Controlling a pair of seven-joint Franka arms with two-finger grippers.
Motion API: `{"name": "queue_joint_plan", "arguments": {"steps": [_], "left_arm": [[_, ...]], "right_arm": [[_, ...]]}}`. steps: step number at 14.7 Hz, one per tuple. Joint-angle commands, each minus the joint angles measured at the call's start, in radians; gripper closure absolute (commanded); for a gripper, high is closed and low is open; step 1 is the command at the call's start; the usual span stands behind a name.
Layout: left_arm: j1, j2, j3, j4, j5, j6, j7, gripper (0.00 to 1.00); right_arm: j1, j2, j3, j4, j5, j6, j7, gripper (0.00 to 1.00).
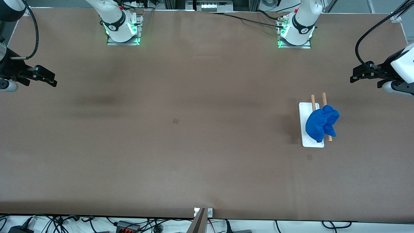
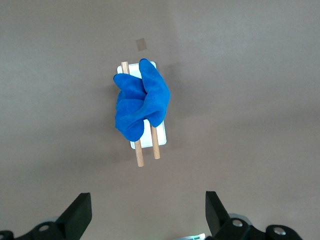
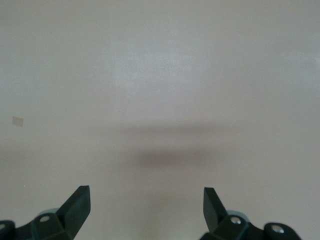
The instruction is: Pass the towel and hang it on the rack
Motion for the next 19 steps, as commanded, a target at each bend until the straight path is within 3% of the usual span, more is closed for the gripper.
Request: {"name": "queue_joint_plan", "arguments": {"steps": [1,4,16,19], "left_arm": [[0.023,-0.033,-0.021,-0.033,0.021,-0.012,0.009,0.0],[0.094,-0.032,-0.107,-0.027,0.02,-0.008,0.009,0.0],[0.106,-0.032,-0.109,-0.021,0.032,-0.003,0.006,0.0],[0.106,-0.032,-0.116,-0.022,0.03,0.0,-0.073,0.0]], "right_arm": [[-0.014,-0.002,0.012,0.013,-0.001,-0.015,-0.004,0.0],[-0.014,-0.002,0.014,0.013,-0.001,-0.015,-0.003,0.0],[-0.014,0.001,0.012,0.013,-0.001,-0.015,0.004,0.0],[-0.014,0.001,0.012,0.013,-0.001,-0.015,0.005,0.0]]}}
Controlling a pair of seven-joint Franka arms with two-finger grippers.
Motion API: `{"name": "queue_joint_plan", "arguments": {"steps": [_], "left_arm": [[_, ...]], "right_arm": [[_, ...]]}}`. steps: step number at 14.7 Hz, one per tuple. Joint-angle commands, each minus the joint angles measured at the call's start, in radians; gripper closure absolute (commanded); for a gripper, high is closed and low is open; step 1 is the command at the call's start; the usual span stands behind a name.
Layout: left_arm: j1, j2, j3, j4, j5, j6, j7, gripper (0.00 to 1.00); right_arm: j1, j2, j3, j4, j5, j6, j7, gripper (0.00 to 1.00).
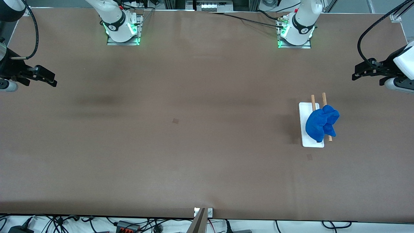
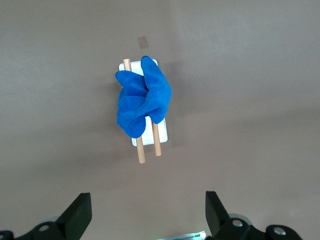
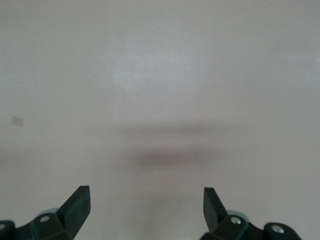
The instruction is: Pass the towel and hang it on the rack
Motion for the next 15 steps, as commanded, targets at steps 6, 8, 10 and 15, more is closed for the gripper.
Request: {"name": "queue_joint_plan", "arguments": {"steps": [6,8,10,15], "left_arm": [[0.009,-0.026,-0.012,-0.018,0.019,0.019,-0.119,0.0],[0.009,-0.026,-0.012,-0.019,0.022,0.02,-0.117,0.0],[0.009,-0.026,-0.009,-0.019,0.022,0.015,-0.115,0.0],[0.008,-0.026,-0.008,-0.018,0.022,0.021,-0.115,0.0]], "right_arm": [[-0.014,0.001,0.012,0.013,-0.001,-0.014,0.008,0.0],[-0.016,0.001,0.012,0.013,-0.001,-0.014,0.008,0.0],[-0.016,0.001,0.012,0.013,-0.001,-0.014,0.008,0.0],[-0.016,0.001,0.012,0.013,-0.001,-0.008,0.01,0.0]]}}
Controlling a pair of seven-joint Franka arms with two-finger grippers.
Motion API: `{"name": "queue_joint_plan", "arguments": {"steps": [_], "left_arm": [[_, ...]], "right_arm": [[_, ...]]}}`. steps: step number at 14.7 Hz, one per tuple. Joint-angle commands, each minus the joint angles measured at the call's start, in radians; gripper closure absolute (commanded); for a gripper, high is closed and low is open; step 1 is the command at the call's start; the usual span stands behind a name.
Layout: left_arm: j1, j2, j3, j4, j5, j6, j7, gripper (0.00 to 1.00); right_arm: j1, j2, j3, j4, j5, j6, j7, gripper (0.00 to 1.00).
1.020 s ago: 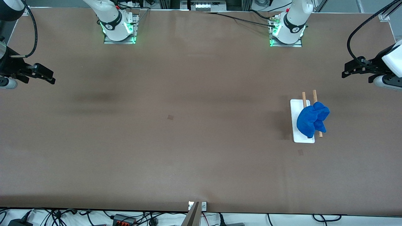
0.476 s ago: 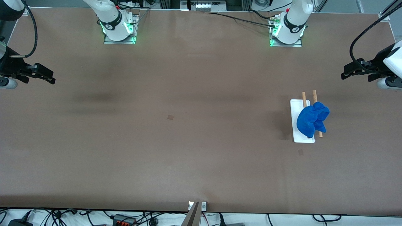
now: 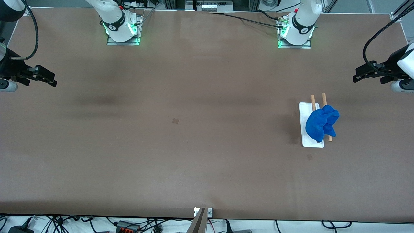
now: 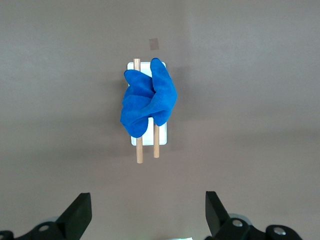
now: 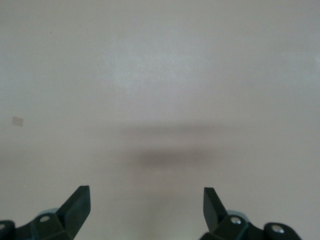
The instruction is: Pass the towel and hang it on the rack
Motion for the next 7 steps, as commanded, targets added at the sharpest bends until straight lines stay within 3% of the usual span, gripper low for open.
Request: {"name": "queue_joint_plan", "arguments": {"steps": [1,7], "left_arm": [[0.001,-0.023,-0.007,-0.018,0.023,0.015,-0.011,0.0],[0.001,-0.018,-0.007,-0.015,0.025,0.026,-0.01,0.0]], "right_arm": [[-0.014,0.001,0.012,0.013,-0.001,-0.01,0.009,0.0],[-0.012,0.001,0.014,0.013,-0.002,-0.014,-0.008,0.0]]}}
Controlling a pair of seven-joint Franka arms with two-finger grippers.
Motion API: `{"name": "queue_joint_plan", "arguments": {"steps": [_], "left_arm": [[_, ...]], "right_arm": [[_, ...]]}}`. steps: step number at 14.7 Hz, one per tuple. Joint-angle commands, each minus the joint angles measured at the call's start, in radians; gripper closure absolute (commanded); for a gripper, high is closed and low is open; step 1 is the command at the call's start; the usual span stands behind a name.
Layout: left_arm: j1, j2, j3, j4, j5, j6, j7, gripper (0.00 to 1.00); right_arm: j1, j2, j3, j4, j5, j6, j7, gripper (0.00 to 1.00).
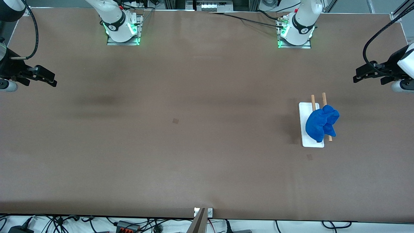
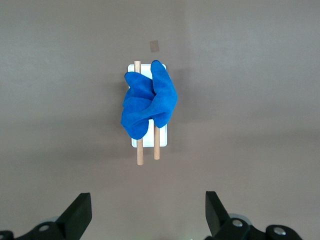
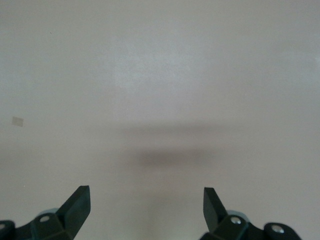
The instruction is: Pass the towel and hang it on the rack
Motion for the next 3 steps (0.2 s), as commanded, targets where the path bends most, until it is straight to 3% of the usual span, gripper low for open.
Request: {"name": "queue_joint_plan", "arguments": {"steps": [1,3], "left_arm": [[0.001,-0.018,-0.007,-0.015,0.024,0.016,-0.01,0.0],[0.001,-0.018,-0.007,-0.015,0.024,0.016,-0.01,0.0]], "right_arm": [[-0.012,-0.001,0.014,0.013,-0.004,-0.014,-0.007,0.0],[-0.012,-0.001,0.014,0.013,-0.004,-0.014,-0.007,0.0]]}}
